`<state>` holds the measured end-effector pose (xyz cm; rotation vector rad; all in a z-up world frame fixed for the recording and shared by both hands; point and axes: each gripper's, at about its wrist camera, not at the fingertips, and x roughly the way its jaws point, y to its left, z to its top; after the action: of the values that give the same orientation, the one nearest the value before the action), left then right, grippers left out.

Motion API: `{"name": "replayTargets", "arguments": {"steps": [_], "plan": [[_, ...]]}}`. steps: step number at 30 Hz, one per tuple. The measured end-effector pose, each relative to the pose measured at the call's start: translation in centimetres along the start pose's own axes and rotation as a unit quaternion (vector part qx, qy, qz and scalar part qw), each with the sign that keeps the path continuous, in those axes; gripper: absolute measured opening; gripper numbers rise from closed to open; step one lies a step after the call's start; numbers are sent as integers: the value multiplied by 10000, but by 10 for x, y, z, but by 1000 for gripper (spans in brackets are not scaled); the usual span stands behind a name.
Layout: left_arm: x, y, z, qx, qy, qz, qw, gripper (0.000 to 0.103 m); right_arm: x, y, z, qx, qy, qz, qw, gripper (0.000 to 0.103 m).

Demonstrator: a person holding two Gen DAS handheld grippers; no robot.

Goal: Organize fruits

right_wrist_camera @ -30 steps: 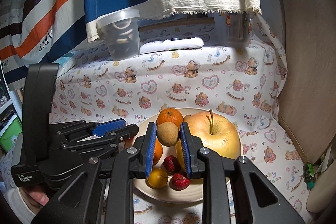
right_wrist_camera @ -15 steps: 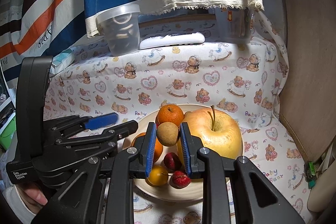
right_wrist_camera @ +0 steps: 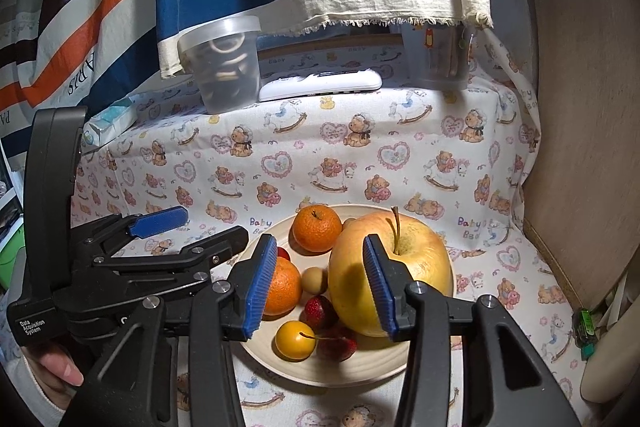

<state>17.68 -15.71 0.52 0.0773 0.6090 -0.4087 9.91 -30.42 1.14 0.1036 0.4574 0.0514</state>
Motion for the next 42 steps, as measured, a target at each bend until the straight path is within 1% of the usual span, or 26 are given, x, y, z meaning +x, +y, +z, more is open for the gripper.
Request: {"name": "replayTargets", "arguments": {"steps": [2, 4, 5, 6, 8, 10, 12, 14, 16, 19, 21, 23, 26, 28, 32, 37, 42], "plan": [[-3, 1, 1, -23, -60, 15, 10000, 79, -2, 0, 0, -2, -60, -23, 10000, 55], [-6, 3, 2, -57, -142, 30, 9999, 82, -4, 1, 1, -13, -118, -53, 9999, 57], [-7, 3, 3, -69, -185, 52, 9998, 83, -5, 1, 1, -14, -143, -70, 9999, 60], [-9, 4, 4, -79, -225, 71, 9997, 84, -6, 0, 1, -11, -167, -84, 9998, 66], [-14, 6, 5, -100, -320, 92, 9994, 92, -9, 0, 2, 11, -263, -133, 9996, 72], [-20, 8, 7, -130, -460, 157, 9987, 94, -12, 1, 2, -12, -356, -195, 9992, 75], [-28, 9, 11, -83, -597, 227, 9979, 96, -14, 2, 2, -35, -455, -264, 9986, 86], [-38, 10, 14, 9, -773, 332, 9965, 102, -17, 3, 2, -58, -561, -318, 9979, 87], [-50, 12, 18, 30, -987, 508, 9938, 102, -19, 6, 2, -153, -624, -372, 9972, 87], [-67, 20, 21, 3, -1191, 633, 9909, 103, -22, 9, 2, -210, -720, -334, 9966, 91], [-77, 25, 19, 10, -1249, 757, 9893, 103, -25, 11, 1, -208, -797, -289, 9962, 102], [-86, 29, 15, 38, -1301, 836, 9880, 103, -27, 14, 0, -228, -902, -289, 9952, 103], [-100, 34, 3, 76, -1369, 944, 9860, 103, -29, 18, -1, -313, -940, -228, 9948, 103], [-108, 38, -6, 66, -1377, 937, 9860, 103, -30, 22, -3, -358, -971, -194, 9944, 103], [-118, 45, -23, 25, -1381, 992, 9854, 103, -28, 29, -7, -430, -905, 0, 9950, 103], [-122, 50, -36, -3, -1404, 1050, 9845, 103, -29, 38, -11, -568, -906, 75, 9942, 103], [-117, 57, -47, -97, -1323, 1031, 9858, 103, -30, 39, -13, -439, -805, 257, 9955, 103]]}}
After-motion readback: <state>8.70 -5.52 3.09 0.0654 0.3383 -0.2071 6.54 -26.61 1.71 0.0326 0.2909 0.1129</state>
